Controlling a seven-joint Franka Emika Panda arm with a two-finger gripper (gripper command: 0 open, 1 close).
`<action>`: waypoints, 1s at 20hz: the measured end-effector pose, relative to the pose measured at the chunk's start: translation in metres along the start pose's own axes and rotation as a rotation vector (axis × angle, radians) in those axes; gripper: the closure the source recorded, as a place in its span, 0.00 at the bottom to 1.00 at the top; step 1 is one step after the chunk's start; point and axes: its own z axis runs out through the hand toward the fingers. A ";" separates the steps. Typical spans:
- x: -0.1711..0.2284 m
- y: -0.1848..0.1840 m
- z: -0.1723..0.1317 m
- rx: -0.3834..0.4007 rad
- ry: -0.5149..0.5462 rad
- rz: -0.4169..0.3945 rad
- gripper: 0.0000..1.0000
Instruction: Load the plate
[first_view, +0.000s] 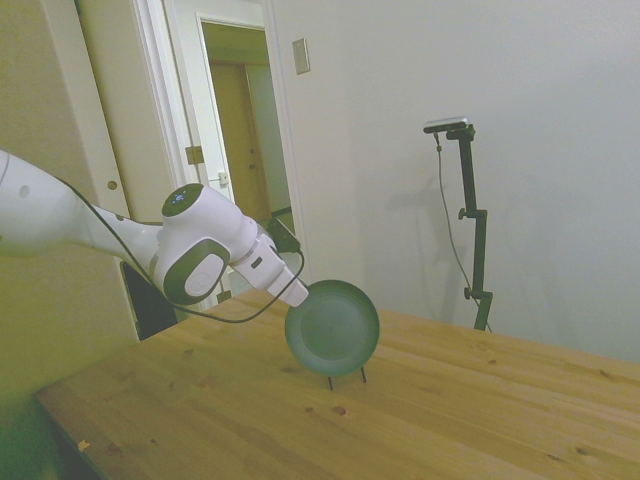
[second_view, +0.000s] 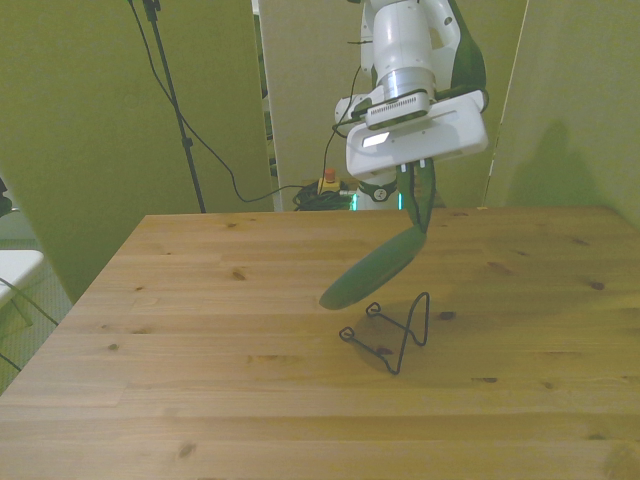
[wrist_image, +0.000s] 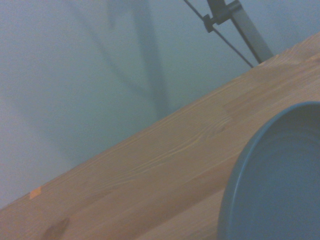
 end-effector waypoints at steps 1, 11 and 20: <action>-0.002 -0.005 0.002 0.006 -0.004 0.009 1.00; -0.004 -0.015 0.014 0.042 -0.060 0.100 1.00; 0.018 -0.006 0.026 0.051 -0.066 0.110 1.00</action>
